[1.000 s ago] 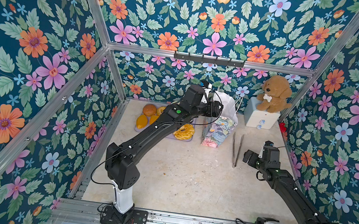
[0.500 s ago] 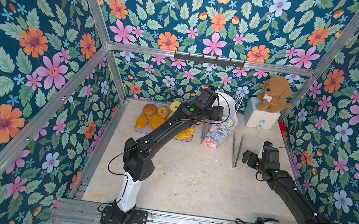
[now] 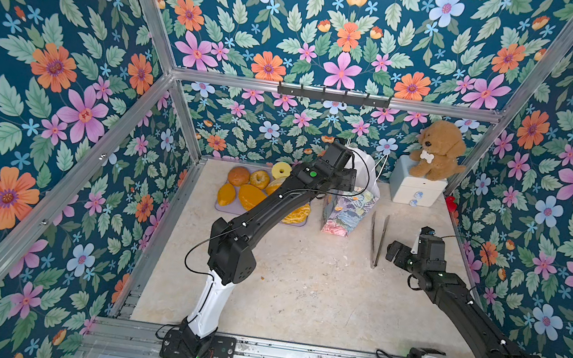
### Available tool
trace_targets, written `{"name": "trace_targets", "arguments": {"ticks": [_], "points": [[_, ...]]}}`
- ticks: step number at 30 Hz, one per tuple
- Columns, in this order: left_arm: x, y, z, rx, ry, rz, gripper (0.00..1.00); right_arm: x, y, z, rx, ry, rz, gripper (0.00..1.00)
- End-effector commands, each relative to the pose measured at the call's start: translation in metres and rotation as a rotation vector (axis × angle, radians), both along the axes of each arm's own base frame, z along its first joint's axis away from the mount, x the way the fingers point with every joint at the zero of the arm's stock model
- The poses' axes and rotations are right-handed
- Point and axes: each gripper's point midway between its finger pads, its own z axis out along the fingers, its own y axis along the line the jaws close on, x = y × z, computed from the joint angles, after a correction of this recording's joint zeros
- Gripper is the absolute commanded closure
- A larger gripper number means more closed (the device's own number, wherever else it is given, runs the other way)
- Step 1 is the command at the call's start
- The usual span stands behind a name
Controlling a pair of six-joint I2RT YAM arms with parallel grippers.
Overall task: Pack bread into a paper bag
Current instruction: Pick up the paper bag from the center of the board.
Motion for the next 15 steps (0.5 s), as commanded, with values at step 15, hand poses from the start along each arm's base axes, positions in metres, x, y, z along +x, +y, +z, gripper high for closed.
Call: {"name": "trace_targets", "arguments": {"ticks": [15], "points": [[0.0, 0.0076, -0.0056, 0.034, -0.011, -0.009, 0.56, 0.0021, 0.0022, -0.005, 0.008, 0.011, 0.003, 0.0]]}}
